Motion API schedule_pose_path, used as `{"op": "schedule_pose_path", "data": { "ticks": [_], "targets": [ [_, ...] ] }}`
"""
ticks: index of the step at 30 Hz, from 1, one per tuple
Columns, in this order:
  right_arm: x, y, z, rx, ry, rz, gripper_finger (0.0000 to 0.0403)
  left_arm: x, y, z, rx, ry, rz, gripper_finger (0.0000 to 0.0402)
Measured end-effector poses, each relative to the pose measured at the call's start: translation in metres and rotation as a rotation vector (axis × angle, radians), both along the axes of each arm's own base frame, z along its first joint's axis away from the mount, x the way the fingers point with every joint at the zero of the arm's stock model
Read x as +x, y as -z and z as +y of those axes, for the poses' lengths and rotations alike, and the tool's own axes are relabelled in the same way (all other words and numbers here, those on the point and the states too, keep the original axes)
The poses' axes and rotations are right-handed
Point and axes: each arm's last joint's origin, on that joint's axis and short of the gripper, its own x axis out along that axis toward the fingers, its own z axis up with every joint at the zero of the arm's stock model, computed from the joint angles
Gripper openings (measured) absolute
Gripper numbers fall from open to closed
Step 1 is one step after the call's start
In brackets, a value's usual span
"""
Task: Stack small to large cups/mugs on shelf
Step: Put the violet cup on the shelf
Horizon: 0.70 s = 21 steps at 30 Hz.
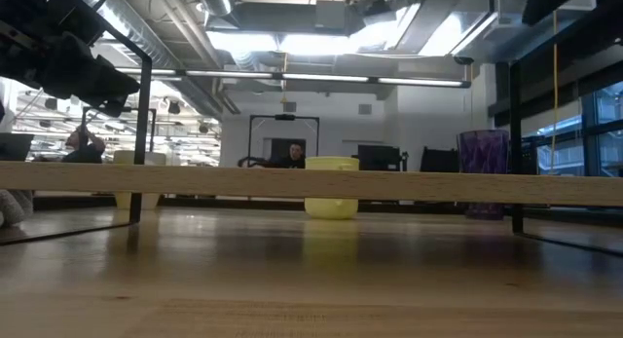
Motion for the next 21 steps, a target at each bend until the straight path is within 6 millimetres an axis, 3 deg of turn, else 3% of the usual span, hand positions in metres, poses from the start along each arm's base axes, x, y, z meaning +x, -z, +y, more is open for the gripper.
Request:
{"op": "schedule_pose_path", "data": {
  "ticks": [9, 13, 21],
  "targets": [
    [0.019, -0.006, -0.029, 0.075, -0.121, -0.077, 0.0049, 0.000, 0.000, 0.000, 0.000, 0.000, 0.000, 0.0025],
    [0.020, 0.001, -0.059, 0.095, -0.041, 0.014, 0.0049, 0.000, 0.000, 0.000, 0.000, 0.000, 0.000, 0.0025],
    [0.013, 0.030, -0.127, 0.370, -0.029, 0.012, 0.0049, 0.000, 0.000, 0.000, 0.000, 0.000, 0.000, 0.0025]
  ]
}}
